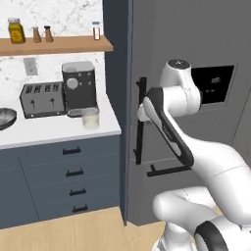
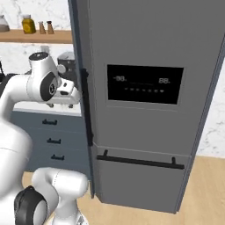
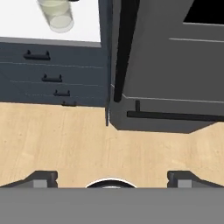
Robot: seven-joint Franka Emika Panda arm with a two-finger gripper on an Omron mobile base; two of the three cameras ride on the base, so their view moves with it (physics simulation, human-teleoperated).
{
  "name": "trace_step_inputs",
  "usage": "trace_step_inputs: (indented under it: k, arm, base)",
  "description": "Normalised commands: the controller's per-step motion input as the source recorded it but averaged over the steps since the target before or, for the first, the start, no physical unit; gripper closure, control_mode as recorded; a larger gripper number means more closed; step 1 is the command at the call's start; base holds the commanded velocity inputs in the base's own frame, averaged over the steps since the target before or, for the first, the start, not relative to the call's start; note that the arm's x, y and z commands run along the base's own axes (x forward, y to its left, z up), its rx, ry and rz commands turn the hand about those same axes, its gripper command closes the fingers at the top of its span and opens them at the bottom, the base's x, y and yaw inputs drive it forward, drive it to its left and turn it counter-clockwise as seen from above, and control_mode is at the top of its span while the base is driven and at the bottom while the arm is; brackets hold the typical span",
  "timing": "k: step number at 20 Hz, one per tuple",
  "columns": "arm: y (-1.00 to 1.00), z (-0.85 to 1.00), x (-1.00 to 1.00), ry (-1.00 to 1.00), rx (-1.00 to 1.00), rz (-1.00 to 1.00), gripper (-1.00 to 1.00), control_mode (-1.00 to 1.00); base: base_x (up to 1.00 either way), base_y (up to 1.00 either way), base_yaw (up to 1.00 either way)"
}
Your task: Grab a lemon wedge from the fridge and one ice cube from the ice bowl, and put them in the glass of lemonade.
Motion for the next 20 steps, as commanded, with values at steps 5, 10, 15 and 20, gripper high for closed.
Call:
trace_step_inputs:
  k: [5, 10, 15, 20]
  arm:
    - [0.0, 0.0, 0.0, 0.0, 0.0, 0.0, -1.0, 1.0]
    - [0.0, 0.0, 0.0, 0.0, 0.0, 0.0, -1.0, 1.0]
    - [0.0, 0.0, 0.0, 0.0, 0.0, 0.0, -1.0, 1.0]
    - [0.0, 0.0, 0.0, 0.0, 0.0, 0.0, -1.0, 1.0]
  base:
    - [0.45, 1.0, 0.0]
    - [0.94, 0.98, 0.0]
    - [0.99, 0.69, 0.0]
    - [0.77, 0.48, 0.0]
